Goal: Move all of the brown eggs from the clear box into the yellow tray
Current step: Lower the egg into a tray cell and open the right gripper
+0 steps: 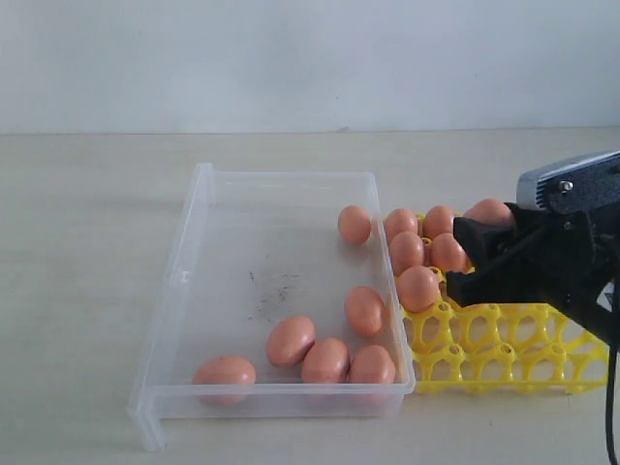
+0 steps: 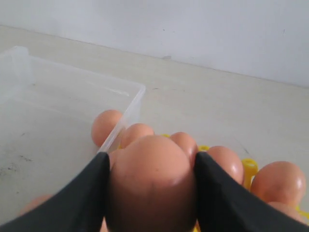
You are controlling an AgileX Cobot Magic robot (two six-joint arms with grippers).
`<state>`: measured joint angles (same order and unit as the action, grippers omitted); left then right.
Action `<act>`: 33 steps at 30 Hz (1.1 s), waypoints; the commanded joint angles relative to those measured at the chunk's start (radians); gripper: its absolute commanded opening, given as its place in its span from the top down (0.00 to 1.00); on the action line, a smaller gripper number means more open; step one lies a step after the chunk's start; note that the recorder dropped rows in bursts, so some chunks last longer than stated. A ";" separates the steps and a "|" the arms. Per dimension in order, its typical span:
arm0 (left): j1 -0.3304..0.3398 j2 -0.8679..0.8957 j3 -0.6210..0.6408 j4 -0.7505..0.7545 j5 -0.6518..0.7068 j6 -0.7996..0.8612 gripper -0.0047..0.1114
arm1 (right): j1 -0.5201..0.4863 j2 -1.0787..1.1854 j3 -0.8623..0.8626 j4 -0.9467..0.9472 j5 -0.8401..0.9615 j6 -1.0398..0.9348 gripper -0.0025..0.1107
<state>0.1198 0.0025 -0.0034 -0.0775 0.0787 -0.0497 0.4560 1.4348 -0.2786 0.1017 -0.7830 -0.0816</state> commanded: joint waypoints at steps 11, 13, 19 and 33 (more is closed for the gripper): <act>-0.002 -0.002 0.003 -0.009 -0.002 -0.009 0.93 | -0.009 0.306 0.000 -0.001 -0.312 0.051 0.98; -0.002 -0.002 0.003 -0.009 -0.002 -0.009 0.93 | -0.009 0.345 -0.015 0.001 -0.313 0.051 0.98; -0.002 -0.002 0.003 -0.009 -0.002 -0.009 0.93 | -0.009 0.382 -0.064 -0.007 -0.268 0.054 0.98; -0.002 -0.002 0.003 -0.009 -0.002 -0.009 0.93 | -0.009 0.413 -0.094 -0.006 -0.199 0.057 0.98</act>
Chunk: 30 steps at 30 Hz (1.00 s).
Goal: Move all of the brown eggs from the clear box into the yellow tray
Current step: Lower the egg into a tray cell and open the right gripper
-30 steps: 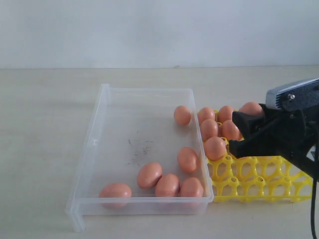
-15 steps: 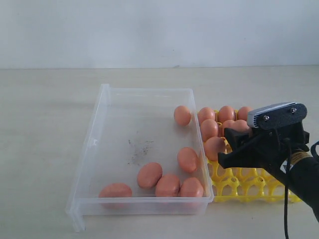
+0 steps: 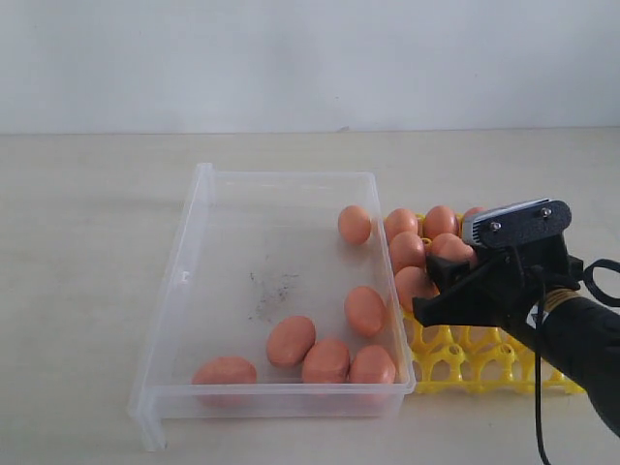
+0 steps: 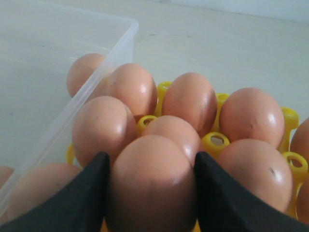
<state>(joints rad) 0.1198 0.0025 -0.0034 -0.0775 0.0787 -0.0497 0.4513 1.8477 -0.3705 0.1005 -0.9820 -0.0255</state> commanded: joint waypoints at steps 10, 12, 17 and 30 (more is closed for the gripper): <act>-0.002 -0.002 0.003 -0.009 -0.002 -0.009 0.93 | -0.004 0.000 -0.002 -0.005 0.007 0.002 0.80; -0.002 -0.002 0.003 -0.009 -0.002 -0.009 0.93 | -0.004 0.000 -0.002 -0.005 0.011 0.002 0.69; -0.002 -0.002 0.003 -0.009 -0.002 -0.009 0.93 | -0.004 0.000 -0.002 -0.005 0.015 0.018 0.49; -0.002 -0.002 0.003 -0.009 -0.002 -0.009 0.93 | -0.002 -0.097 -0.002 -0.005 0.018 0.025 0.48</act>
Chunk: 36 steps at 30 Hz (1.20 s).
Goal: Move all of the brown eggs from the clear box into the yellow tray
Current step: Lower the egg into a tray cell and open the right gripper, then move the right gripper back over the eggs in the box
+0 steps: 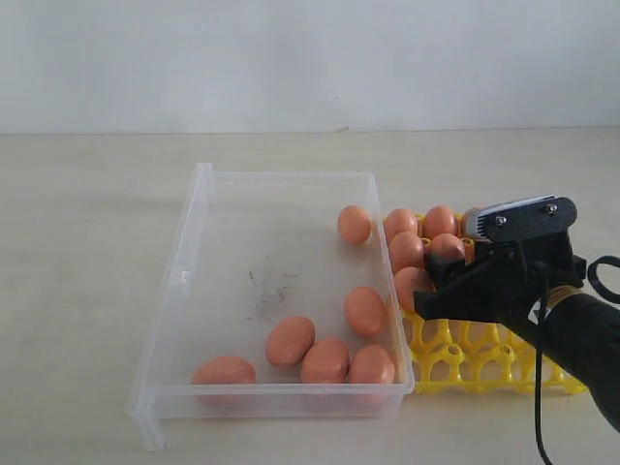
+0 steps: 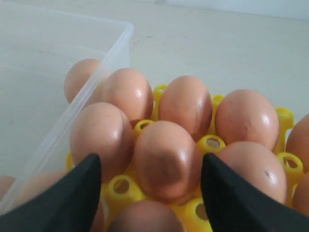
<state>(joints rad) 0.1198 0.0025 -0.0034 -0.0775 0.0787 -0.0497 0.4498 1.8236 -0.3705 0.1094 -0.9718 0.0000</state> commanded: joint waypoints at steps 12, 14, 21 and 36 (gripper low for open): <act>-0.002 -0.002 0.003 -0.009 -0.002 -0.009 0.93 | 0.003 -0.468 -0.074 -0.360 0.627 0.298 0.48; -0.002 -0.002 0.003 -0.009 -0.002 -0.009 0.93 | 0.032 -0.493 -0.129 -0.439 0.818 0.394 0.48; -0.002 -0.002 0.003 -0.009 -0.002 -0.009 0.93 | 0.209 -0.495 -0.333 -0.425 1.037 0.402 0.48; -0.002 -0.002 0.003 -0.009 -0.002 -0.009 0.93 | 0.376 -0.191 -0.819 -0.092 1.653 0.033 0.67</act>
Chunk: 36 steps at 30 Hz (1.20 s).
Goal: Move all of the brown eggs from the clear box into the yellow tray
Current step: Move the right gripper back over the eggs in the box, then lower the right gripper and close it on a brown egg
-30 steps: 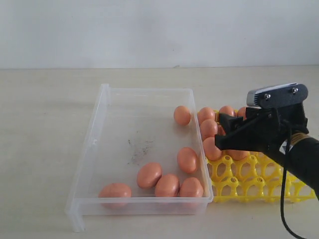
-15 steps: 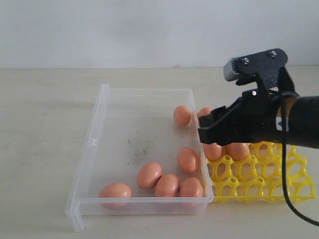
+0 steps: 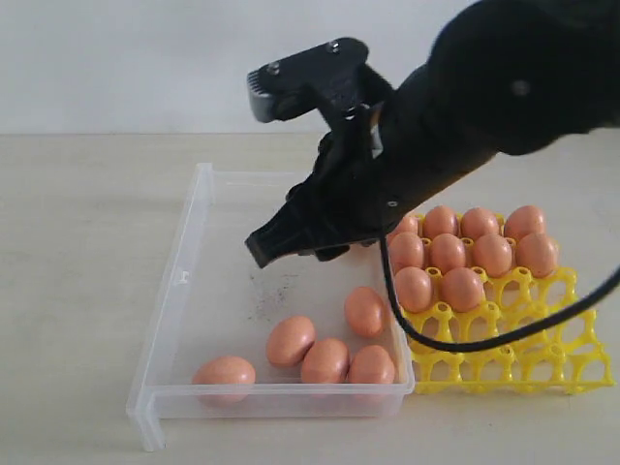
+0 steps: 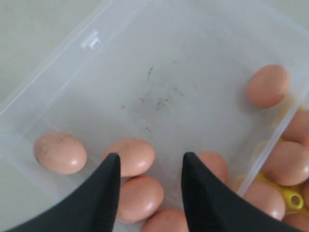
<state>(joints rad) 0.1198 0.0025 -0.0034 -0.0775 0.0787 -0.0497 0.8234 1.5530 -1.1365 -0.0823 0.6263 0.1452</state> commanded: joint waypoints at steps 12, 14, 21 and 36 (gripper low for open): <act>-0.002 -0.002 0.003 -0.009 -0.002 -0.009 0.93 | 0.003 0.309 -0.112 0.209 0.150 -0.181 0.67; -0.002 -0.002 0.003 -0.009 -0.002 -0.009 0.93 | 0.003 0.323 -0.112 0.220 0.155 -0.175 0.65; -0.002 -0.002 0.003 -0.009 -0.003 -0.009 0.93 | 0.003 0.332 -0.113 0.256 0.070 -0.058 0.41; -0.002 -0.002 0.003 -0.009 -0.001 -0.009 0.93 | -0.001 0.397 -0.113 0.307 0.032 0.116 0.42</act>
<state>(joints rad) 0.1198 0.0025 -0.0034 -0.0775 0.0787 -0.0497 0.8254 1.9310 -1.2448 0.2114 0.6791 0.2582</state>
